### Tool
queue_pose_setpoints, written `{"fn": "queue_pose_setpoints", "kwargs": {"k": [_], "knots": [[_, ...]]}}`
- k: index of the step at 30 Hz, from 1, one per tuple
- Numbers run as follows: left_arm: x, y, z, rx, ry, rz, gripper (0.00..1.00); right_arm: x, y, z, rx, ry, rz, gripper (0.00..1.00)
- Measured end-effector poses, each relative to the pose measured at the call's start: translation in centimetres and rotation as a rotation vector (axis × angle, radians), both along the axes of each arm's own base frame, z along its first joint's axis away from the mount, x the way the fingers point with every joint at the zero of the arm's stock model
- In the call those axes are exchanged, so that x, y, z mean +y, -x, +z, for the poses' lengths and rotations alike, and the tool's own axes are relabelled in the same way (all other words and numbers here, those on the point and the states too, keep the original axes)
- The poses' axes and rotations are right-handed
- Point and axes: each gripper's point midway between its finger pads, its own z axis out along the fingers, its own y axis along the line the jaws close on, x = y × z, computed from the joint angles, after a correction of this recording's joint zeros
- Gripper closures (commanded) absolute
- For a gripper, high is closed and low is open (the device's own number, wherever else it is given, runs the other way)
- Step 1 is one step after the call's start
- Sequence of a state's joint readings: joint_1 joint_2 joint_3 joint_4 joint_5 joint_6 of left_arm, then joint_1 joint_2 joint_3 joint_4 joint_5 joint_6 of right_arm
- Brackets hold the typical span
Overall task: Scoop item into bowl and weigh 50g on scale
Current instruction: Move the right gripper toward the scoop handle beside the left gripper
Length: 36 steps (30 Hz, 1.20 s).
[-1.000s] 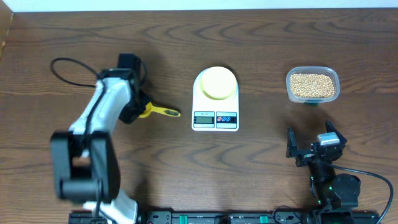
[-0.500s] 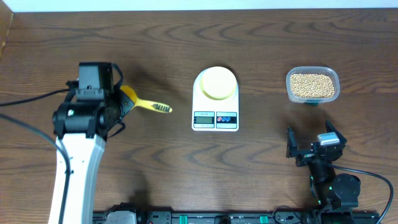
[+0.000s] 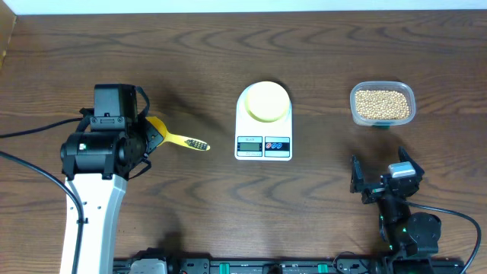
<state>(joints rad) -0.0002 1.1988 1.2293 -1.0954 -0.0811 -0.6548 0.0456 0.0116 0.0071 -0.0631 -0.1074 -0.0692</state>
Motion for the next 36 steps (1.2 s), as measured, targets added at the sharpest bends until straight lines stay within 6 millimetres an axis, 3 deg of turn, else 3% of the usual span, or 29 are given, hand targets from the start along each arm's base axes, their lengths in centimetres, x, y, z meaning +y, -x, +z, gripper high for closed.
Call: {"fn": "queue_pose_setpoints", "kwargs": {"k": [6, 12, 18, 23, 29, 36], "knots": [[0.0, 0.0, 0.0, 0.0, 0.001, 0.002, 0.93, 0.2, 0.0, 0.0, 0.01, -0.069, 0.006, 0.01], [0.0, 0.0, 0.0, -0.002, 0.008, 0.017, 0.93, 1.0, 0.2, 0.2, 0.078, -0.459, 0.026, 0.01], [0.0, 0.6, -0.2, 0.019, 0.017, 0.04, 0.93, 4.2, 1.2, 0.6, 0.222, -0.852, 0.191, 0.01], [-0.5, 1.1, -0.5, 0.043, 0.049, 0.048, 0.93, 7.2, 2.8, 0.7, 0.391, -1.051, 0.347, 0.01], [-1.4, 1.2, -0.7, 0.049, 0.105, 0.037, 0.93, 8.5, 3.8, 0.7, 0.484, -1.124, 0.416, 0.02], [-2.5, 1.5, -0.8, 0.064, 0.163, 0.018, 0.93, 8.6, 3.9, 0.4, 0.411, -0.929, 0.451, 0.02]]}}
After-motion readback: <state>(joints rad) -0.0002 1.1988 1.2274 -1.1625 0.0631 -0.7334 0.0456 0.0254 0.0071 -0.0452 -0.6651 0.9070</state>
